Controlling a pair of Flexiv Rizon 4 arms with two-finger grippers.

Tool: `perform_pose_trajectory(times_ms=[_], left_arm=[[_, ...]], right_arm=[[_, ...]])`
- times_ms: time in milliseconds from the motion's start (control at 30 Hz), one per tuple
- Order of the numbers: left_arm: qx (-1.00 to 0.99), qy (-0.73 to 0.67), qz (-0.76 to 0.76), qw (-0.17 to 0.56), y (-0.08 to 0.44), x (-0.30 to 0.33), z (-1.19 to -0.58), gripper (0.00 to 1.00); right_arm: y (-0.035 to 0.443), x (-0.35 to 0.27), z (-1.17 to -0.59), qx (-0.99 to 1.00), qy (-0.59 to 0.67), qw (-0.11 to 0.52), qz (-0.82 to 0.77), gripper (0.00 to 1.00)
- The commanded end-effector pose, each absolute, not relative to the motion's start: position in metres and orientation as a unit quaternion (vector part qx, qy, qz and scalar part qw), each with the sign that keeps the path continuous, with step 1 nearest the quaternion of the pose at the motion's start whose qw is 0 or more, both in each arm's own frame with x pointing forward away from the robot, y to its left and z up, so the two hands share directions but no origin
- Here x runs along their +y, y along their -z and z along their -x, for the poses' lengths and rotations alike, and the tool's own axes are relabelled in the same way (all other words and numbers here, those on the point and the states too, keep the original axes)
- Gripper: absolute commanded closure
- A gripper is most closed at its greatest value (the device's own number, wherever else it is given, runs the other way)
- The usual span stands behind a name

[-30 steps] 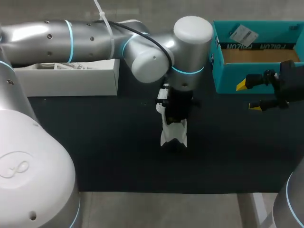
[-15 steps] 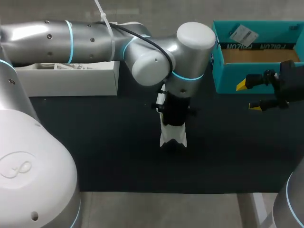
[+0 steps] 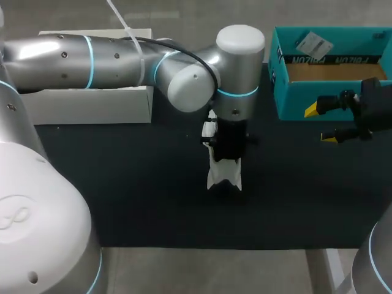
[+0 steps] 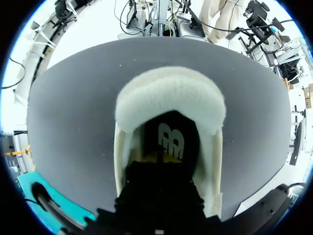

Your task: Take the shoe out of the shoebox, open the shoe tongue, remove and reinsert the insole, then place the shoe into the shoebox

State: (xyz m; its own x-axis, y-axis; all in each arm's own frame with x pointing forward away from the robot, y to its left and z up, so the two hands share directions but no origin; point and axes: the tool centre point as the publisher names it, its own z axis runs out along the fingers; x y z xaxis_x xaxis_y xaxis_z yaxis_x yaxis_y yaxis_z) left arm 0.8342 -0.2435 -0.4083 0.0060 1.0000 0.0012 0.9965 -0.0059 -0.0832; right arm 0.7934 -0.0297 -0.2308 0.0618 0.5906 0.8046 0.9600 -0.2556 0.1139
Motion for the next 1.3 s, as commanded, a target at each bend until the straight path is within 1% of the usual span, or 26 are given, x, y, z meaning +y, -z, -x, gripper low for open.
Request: perform_pose_trajectory(times_ms=[33,167,267,567,900,967,1100,1300], left_arm=[[-0.701,-0.045,0.712,0.003,0.394,-0.231,-0.83,1.0],[-0.69,-0.05,0.722,0.009,0.379,-0.229,-0.827,1.0],[-0.685,-0.06,0.726,0.013,0.377,-0.227,-0.822,1.0],[-0.682,-0.092,0.725,0.032,0.405,-0.23,-0.814,1.0],[-0.677,-0.11,0.727,0.031,0.42,-0.24,-0.81,1.0],[-0.676,-0.109,0.728,0.03,0.415,-0.239,-0.81,1.0],[-0.677,-0.114,0.727,0.025,0.388,-0.236,-0.813,1.0],[-0.684,-0.105,0.721,-0.026,0.363,-0.238,-0.833,1.0]], right_arm=[[0.231,-0.029,-0.793,-0.562,0.39,0.235,0.691,0.0],[0.231,-0.029,-0.793,-0.562,0.39,0.235,0.691,0.0],[0.231,-0.029,-0.793,-0.562,0.39,0.235,0.691,0.0],[0.231,-0.029,-0.793,-0.562,0.39,0.235,0.691,0.0],[0.231,-0.029,-0.793,-0.562,0.39,0.235,0.691,0.0],[0.231,-0.029,-0.793,-0.562,0.39,0.235,0.691,0.0],[0.231,-0.029,-0.793,-0.562,0.39,0.235,0.691,0.0],[0.231,-0.029,-0.793,-0.562,0.39,0.235,0.691,0.0]])
